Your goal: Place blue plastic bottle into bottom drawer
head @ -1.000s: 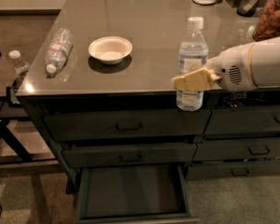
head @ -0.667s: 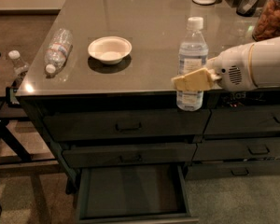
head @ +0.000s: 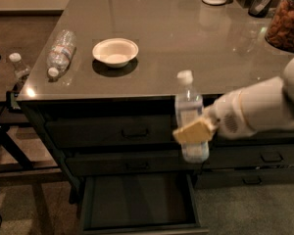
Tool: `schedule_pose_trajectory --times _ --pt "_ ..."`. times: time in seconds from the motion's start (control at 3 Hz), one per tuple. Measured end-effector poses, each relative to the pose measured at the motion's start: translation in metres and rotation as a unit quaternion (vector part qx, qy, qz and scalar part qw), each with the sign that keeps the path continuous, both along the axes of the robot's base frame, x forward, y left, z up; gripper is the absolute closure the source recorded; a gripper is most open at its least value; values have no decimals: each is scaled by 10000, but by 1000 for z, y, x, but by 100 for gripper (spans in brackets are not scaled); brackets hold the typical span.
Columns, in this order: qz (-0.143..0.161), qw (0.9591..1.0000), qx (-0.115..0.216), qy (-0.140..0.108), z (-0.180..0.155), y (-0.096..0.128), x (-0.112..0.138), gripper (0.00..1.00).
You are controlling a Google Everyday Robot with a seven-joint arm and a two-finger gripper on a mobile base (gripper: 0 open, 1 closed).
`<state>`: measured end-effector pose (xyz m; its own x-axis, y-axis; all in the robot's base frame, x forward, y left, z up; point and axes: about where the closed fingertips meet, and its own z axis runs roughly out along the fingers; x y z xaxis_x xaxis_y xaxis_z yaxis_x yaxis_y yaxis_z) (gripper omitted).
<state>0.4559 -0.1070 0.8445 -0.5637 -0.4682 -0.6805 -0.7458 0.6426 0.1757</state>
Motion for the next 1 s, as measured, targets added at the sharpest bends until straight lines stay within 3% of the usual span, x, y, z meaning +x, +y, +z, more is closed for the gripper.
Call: schedule_pose_trajectory --times 0.33,0.67,1.0 --pt "-17 9976 -272 637 -67 2 -31 100" --pt "-17 9976 -271 637 -67 2 -31 100" --pt "-183 9965 -75 813 -100 7 -27 100"
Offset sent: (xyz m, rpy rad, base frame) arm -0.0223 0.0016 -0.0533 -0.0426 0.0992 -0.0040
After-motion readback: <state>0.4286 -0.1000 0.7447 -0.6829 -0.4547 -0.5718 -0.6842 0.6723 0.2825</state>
